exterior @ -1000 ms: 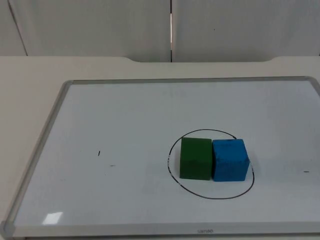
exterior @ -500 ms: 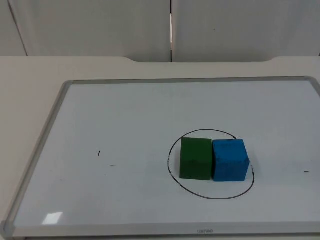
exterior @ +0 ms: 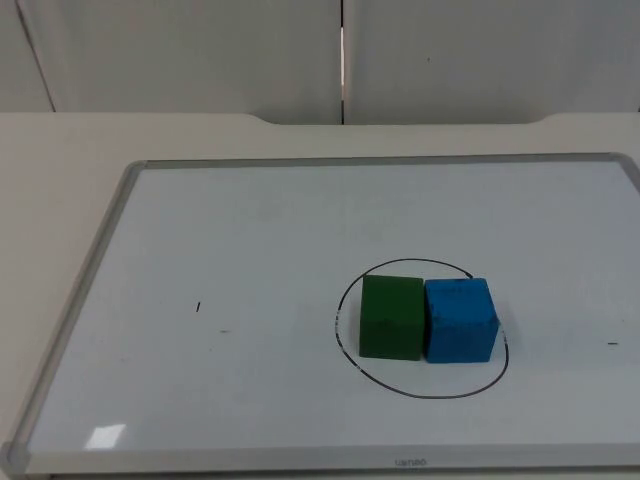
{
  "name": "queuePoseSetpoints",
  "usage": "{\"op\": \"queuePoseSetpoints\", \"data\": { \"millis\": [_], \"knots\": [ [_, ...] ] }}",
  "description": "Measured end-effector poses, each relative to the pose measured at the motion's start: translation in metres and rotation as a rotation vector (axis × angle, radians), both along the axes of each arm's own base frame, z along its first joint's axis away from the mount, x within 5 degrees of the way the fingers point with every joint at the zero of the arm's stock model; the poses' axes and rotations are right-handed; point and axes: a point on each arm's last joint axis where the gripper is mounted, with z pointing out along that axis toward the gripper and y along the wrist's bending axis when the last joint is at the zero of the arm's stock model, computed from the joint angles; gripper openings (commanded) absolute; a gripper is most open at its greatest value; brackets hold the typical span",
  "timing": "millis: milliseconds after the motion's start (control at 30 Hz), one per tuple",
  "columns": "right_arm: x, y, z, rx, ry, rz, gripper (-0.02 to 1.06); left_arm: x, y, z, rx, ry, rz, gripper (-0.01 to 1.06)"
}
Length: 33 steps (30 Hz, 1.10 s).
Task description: Push the two cubes into the marked area.
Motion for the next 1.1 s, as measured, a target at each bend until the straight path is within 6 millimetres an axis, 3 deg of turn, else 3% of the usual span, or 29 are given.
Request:
{"op": "queuePoseSetpoints", "data": {
  "millis": [233,533,1100],
  "knots": [
    [-0.015,-0.005,-0.009,-0.01,0.036,-0.001,0.0,0.0,0.0,0.0,0.0,0.0,0.0,0.0],
    [-0.004,-0.001,-0.033,-0.078,0.112,0.02,0.0,0.0,0.0,0.0,0.0,0.0,0.0,0.0],
    [-0.004,-0.001,-0.032,-0.098,0.097,0.029,0.0,0.0,0.0,0.0,0.0,0.0,0.0,0.0]
  ]
}}
